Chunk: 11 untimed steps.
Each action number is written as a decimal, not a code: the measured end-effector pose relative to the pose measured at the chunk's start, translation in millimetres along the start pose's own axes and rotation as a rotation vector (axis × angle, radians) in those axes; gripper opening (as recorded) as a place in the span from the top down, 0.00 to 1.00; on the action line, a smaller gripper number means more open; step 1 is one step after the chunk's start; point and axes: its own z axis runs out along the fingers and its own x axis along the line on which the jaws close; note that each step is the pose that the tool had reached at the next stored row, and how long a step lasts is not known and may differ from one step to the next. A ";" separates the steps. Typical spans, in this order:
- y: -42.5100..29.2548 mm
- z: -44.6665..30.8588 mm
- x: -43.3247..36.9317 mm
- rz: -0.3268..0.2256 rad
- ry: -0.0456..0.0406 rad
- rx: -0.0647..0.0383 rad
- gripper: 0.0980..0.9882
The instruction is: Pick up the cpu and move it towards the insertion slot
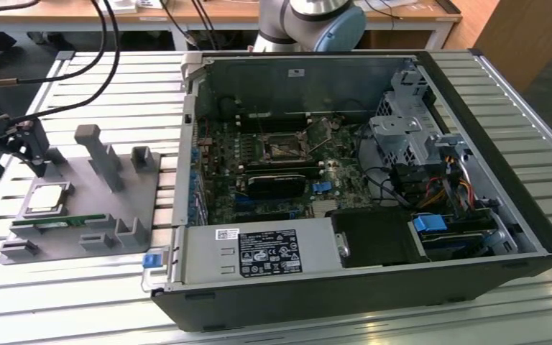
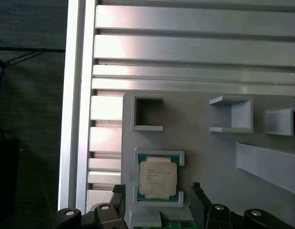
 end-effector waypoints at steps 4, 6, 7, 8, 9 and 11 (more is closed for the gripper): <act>-0.2 4.6 0.4 0.000 0.0000 0.000 0.38; -0.2 6.7 0.6 0.000 0.0001 0.000 0.38; -0.3 7.8 0.7 0.000 0.0001 0.000 0.38; -0.4 9.1 0.8 0.000 0.0001 0.000 0.38; -0.4 10.1 0.9 0.000 0.0001 0.000 0.38; -0.5 12.1 1.2 0.000 0.0000 0.000 0.38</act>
